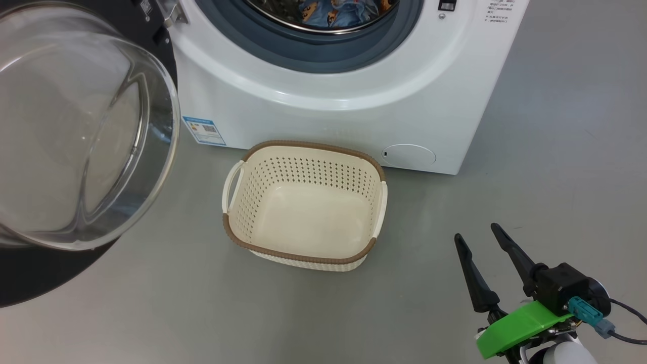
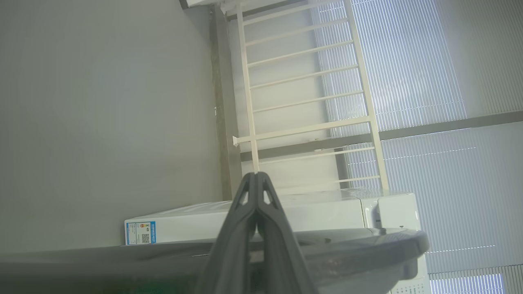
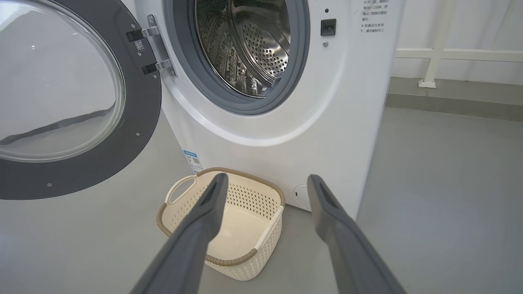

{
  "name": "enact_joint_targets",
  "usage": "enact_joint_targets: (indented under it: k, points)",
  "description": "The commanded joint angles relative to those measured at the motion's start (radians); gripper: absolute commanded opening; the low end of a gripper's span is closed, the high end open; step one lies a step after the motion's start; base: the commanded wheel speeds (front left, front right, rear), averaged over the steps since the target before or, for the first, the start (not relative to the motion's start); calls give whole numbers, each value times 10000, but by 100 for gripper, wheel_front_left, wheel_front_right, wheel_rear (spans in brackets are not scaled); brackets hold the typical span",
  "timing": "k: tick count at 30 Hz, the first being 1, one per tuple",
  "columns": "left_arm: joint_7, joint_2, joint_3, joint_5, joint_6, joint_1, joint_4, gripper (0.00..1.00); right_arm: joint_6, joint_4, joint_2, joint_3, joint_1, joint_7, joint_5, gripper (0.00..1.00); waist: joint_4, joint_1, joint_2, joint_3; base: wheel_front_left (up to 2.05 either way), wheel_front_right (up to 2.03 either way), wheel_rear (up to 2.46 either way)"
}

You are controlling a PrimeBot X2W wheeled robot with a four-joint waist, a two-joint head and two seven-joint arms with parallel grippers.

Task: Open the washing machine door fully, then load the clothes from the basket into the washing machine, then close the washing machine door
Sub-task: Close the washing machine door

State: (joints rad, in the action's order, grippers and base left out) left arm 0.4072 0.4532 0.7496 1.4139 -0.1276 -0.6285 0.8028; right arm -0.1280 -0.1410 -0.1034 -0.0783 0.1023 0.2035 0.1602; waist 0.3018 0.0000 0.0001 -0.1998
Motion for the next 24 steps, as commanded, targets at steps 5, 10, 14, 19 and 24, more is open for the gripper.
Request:
enact_joint_targets:
  k: [5, 10, 14, 19, 24]
  points:
    - [686, 455, -121, 303, -30, 364, -445, 0, -27, 252, 14, -150, 184, 12, 23, 100, 68, 0, -1, -11, 0, 0, 0]
    - [1585, 276, -376, 547, -30, 669, -725, 0, -27, 182, 57, -125, 152, 30, 90, 100, 174, 0, -1, 32, 0, 0, 0]
    - [2116, 136, -407, 801, -30, 917, -1015, 0, -27, 124, 71, -151, 153, 61, 87, 100, 247, 0, -1, 78, 0, 0, 0]
    - [2993, -210, -444, 1310, -30, 1255, -1859, 0, -27, -11, 107, -182, 130, 106, 143, 100, 320, 0, -1, 194, 0, 0, 0]
    - [3830, -575, -533, 1724, -30, 1622, -2323, 0, -27, -180, 126, -266, 83, 141, 229, 100, 325, 0, -1, 382, 0, 0, 0]
